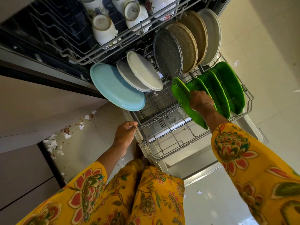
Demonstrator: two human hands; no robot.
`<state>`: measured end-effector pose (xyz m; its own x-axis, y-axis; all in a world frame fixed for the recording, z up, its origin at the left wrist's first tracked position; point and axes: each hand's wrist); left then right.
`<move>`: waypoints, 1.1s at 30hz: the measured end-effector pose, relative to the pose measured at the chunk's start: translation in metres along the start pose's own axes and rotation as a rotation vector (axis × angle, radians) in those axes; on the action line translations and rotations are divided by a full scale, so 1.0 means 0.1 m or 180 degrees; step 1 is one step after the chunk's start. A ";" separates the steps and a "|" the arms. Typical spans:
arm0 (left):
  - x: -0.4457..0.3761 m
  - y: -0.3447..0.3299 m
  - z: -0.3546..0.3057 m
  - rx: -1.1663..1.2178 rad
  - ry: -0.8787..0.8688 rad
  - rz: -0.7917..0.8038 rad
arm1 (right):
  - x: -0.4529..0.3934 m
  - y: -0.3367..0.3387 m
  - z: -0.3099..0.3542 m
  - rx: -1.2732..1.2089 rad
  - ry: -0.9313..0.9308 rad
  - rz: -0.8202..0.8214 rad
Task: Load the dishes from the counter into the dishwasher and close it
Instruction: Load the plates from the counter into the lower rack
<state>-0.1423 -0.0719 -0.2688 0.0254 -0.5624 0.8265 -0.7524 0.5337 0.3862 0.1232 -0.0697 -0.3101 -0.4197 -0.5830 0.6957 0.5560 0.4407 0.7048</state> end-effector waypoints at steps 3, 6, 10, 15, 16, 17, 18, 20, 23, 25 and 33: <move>-0.01 -0.02 0.01 -0.0007 0.0002 -0.0008 | -0.03 0.01 -0.03 -0.0049 -0.0012 -0.0037; -0.01 -0.02 0.02 -0.0019 0.0020 0.0000 | -0.03 -0.05 -0.07 -0.0031 0.0040 -0.0001; -0.01 -0.01 0.04 -0.0022 0.0024 0.0020 | -0.02 -0.20 -0.17 -0.0194 -0.0116 0.0018; -0.04 0.01 0.06 -0.0036 0.0033 0.0005 | -0.01 -0.41 -0.24 -0.0291 -0.0156 0.0107; -0.04 0.01 0.07 -0.0041 0.0032 0.0003 | -0.02 -0.44 -0.24 -0.0333 -0.0171 0.0115; -0.04 0.01 0.07 -0.0042 0.0029 0.0001 | -0.04 -0.48 -0.26 -0.0388 -0.0191 0.0122; -0.05 0.01 0.07 -0.0039 0.0026 0.0003 | -0.05 -0.50 -0.27 -0.0454 -0.0225 0.0127; -0.05 0.01 0.08 -0.0027 0.0019 0.0019 | -0.05 -0.57 -0.33 -0.0575 -0.0278 0.0183; -0.04 0.02 0.07 -0.0019 0.0005 0.0024 | 0.02 -0.71 -0.41 -0.0658 -0.0228 0.0280; -0.03 0.03 0.07 -0.0026 -0.0001 0.0006 | 0.07 -0.76 -0.42 -0.0713 -0.0219 0.0293; 0.09 0.03 0.00 -0.0062 -0.0071 0.0051 | 0.30 -0.58 -0.43 -0.0882 -0.0239 0.0099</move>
<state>-0.1447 -0.0756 -0.2603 -0.0014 -0.5677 0.8232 -0.7397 0.5546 0.3812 0.1091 -0.1429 -0.3361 -0.4456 -0.5154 0.7320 0.7399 0.2482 0.6252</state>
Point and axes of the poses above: each hand's wrist, its own x-axis away from the middle knuckle, its own y-axis out of the back of the hand, z = x × y, and after that the axes turned 9 degrees about -x, right-handed
